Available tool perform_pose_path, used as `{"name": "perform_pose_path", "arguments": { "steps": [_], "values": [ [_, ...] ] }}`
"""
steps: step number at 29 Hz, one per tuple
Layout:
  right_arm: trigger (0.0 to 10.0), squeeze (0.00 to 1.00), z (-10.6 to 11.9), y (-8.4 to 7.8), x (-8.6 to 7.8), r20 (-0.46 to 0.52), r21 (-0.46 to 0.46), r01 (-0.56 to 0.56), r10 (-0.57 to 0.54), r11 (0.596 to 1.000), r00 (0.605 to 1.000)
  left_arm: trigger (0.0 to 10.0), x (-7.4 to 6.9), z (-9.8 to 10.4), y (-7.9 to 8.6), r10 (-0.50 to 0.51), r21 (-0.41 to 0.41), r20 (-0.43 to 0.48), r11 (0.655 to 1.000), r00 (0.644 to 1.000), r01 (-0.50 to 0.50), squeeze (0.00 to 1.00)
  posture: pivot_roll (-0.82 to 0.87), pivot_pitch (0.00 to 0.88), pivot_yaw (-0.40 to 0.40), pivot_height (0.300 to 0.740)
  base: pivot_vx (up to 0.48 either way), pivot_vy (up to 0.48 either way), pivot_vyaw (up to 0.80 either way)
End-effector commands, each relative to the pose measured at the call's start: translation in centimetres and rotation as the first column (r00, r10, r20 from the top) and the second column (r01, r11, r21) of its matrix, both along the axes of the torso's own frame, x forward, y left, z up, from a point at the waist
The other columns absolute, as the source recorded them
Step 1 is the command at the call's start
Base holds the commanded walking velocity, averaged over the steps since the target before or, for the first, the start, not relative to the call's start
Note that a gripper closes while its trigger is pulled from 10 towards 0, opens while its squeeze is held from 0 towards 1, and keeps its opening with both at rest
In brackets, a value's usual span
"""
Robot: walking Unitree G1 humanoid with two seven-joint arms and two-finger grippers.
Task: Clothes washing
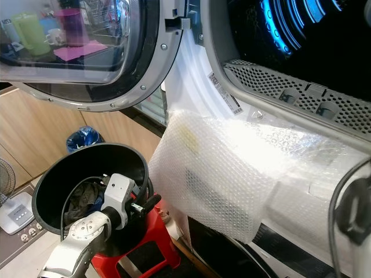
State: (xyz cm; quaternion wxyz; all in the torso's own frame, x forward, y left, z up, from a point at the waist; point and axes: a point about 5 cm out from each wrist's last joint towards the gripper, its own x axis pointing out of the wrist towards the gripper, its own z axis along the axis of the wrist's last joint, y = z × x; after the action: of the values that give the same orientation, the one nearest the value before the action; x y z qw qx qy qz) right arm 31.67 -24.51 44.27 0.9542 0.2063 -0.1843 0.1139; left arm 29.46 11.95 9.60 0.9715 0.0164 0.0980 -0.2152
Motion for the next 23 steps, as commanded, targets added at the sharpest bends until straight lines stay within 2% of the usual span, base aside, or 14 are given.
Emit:
{"name": "perform_pose_path", "arguments": {
  "steps": [1, 4, 8, 10, 12, 13, 19, 21, 22, 23],
  "values": [
    [10.0, 0.0, -0.2, 1.3, -1.0, 0.029, 0.016, -0.086, 0.086, 0.996, 0.996, 10.0, -0.4, -1.6, -0.2, -0.014, 0.03, -0.073, 0.999, 0.997, 0.016, 0.0, -0.16, 0.072, 0.015, 0.74, 0.0, 0.0, 0.0],
    [10.0, 0.0, -0.6, 2.7, -2.0, 0.084, 0.063, -0.189, 0.184, 0.98, 0.979, 10.0, -0.3, -1.5, -0.2, -0.014, 0.028, -0.069, 0.999, 0.997, 0.016, 0.0, -0.16, 0.078, 0.016, 0.74, 0.0, 0.0, 0.0],
    [10.0, 0.0, -1.7, 2.8, -3.0, 0.106, 0.086, -0.206, 0.197, 0.975, 0.975, 10.0, -0.3, -1.5, -0.1, -0.013, 0.028, -0.069, 0.999, 0.998, 0.015, 0.0, -0.16, 0.085, 0.017, 0.74, 0.0, 0.0, 0.0],
    [10.0, 0.0, -3.0, 3.0, -3.7, 0.126, 0.013, -0.246, 0.242, 0.969, 0.962, 10.0, -0.4, -1.6, -0.1, -0.012, 0.031, -0.07, 0.999, 0.997, 0.014, 0.0, -0.16, 0.088, 0.018, 0.74, 0.0, 0.0, 0.0],
    [10.0, 0.0, -4.9, 3.6, -4.5, 0.123, -0.107, -0.274, 0.286, 0.956, 0.95, 10.0, -0.3, -1.6, -0.1, -0.011, 0.033, -0.069, 0.999, 0.998, 0.014, 0.0, -0.16, 0.089, 0.018, 0.74, 0.0, 0.0, 0.0],
    [10.0, 0.0, -5.6, 3.9, -4.8, 0.117, -0.126, -0.295, 0.309, 0.947, 0.944, 10.0, -0.3, -1.6, -0.1, -0.011, 0.033, -0.068, 0.999, 0.998, 0.013, 0.0, -0.15, 0.092, 0.019, 0.74, 0.0, 0.0, 0.0],
    [10.0, 0.0, -5.8, 4.8, -6.5, 0.203, -0.107, -0.375, 0.39, 0.921, 0.898, 10.0, -0.3, -1.5, 0.2, -0.005, 0.033, -0.064, 0.999, 0.998, 0.007, 0.0, -0.15, 0.096, 0.023, 0.74, 0.0, 0.0, 0.0],
    [10.0, 0.0, -5.6, 5.2, -7.3, 0.234, -0.125, -0.415, 0.433, 0.901, 0.871, 10.0, -0.3, -1.5, 0.3, -0.004, 0.035, -0.065, 0.999, 0.998, 0.006, 0.0, -0.15, 0.097, 0.023, 0.74, 0.0, 0.0, 0.0],
    [10.0, 0.0, -5.8, 5.8, -8.4, 0.272, -0.139, -0.499, 0.517, 0.855, 0.811, 10.0, -0.4, -1.6, 0.3, -0.006, 0.036, -0.066, 0.999, 0.998, 0.008, 0.0, -0.16, 0.099, 0.024, 0.74, 0.0, 0.0, 0.0],
    [10.0, 0.0, -6.1, 6.4, -9.0, 0.299, -0.135, -0.549, 0.562, 0.825, 0.771, 10.0, -0.3, -1.5, 0.2, -0.007, 0.035, -0.065, 0.999, 0.998, 0.009, 0.0, -0.16, 0.099, 0.025, 0.74, 0.0, 0.0, 0.0]
  ]
}}
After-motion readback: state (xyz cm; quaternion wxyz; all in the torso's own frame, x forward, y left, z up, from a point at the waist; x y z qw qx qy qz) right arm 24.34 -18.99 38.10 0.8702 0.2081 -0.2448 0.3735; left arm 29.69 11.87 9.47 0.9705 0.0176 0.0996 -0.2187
